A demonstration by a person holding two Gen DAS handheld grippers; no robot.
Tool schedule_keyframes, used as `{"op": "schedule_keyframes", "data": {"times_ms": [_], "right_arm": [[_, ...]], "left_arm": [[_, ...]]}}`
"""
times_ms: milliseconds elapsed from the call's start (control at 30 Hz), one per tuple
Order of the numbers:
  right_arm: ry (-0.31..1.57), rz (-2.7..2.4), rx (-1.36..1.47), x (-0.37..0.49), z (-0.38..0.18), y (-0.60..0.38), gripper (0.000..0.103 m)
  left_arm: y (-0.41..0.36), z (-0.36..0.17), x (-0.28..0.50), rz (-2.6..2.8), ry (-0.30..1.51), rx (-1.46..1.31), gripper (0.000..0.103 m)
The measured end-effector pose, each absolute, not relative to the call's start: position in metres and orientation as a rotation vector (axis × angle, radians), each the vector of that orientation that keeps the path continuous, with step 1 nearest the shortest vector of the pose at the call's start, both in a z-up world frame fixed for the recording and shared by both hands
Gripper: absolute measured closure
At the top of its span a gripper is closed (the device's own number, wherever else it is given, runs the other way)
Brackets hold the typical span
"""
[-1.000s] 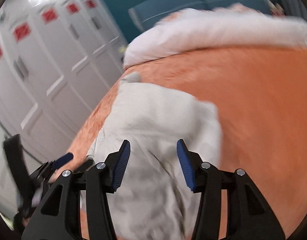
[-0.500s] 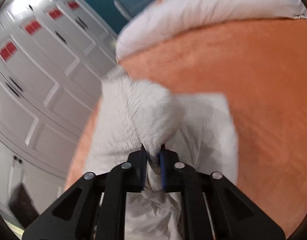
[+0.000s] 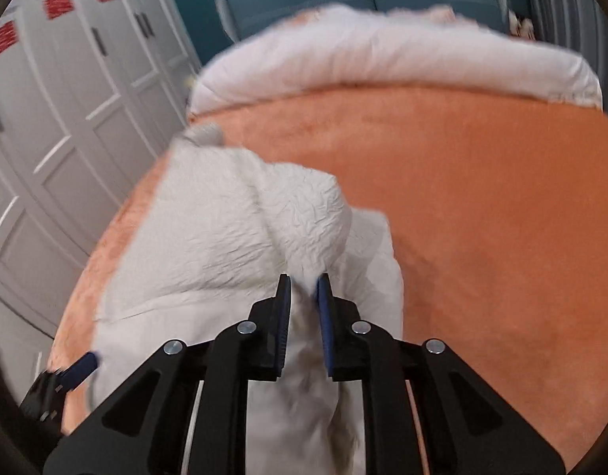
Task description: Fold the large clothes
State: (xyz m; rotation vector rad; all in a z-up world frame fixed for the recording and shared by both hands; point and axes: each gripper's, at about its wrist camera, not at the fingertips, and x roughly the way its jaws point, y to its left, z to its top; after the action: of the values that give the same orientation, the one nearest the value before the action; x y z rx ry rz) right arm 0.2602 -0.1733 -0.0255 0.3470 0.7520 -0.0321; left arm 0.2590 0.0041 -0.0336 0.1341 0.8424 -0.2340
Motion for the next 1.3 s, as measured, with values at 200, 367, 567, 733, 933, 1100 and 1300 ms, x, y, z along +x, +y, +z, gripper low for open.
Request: {"op": "schedule_keyframes", "data": {"times_ms": [200, 367, 567, 733, 933, 1100, 1300], "right_arm": [[0.883, 0.055, 0.249, 0.236, -0.059, -0.141, 0.09], [0.964, 0.032, 0.223, 0.23, -0.083, -0.138, 0.09], [0.935, 0.115, 0.26, 0.219, -0.061, -0.131, 0.089], [1.027, 0.108, 0.224, 0.208, -0.09, -0.122, 0.089], [0.818, 0.043, 0.253, 0.263, -0.012, -0.154, 0.084], [0.977, -0.109, 0.232, 0.334, -0.075, -0.18, 0.077], [0.859, -0.072, 0.255, 0.26, -0.048, -0.159, 0.076]], "left_arm": [[0.005, -0.032, 0.254, -0.223, 0.859, 0.135, 0.009], [0.008, -0.031, 0.246, -0.222, 0.868, 0.152, 0.009], [0.028, -0.013, 0.247, -0.187, 0.848, 0.062, 0.01], [0.037, -0.028, 0.256, -0.148, 0.897, 0.086, 0.01], [0.042, -0.03, 0.252, -0.141, 0.901, 0.065, 0.009], [0.036, -0.028, 0.252, -0.157, 0.906, 0.07, 0.008], [0.031, -0.025, 0.241, -0.148, 0.894, 0.116, 0.009]]}}
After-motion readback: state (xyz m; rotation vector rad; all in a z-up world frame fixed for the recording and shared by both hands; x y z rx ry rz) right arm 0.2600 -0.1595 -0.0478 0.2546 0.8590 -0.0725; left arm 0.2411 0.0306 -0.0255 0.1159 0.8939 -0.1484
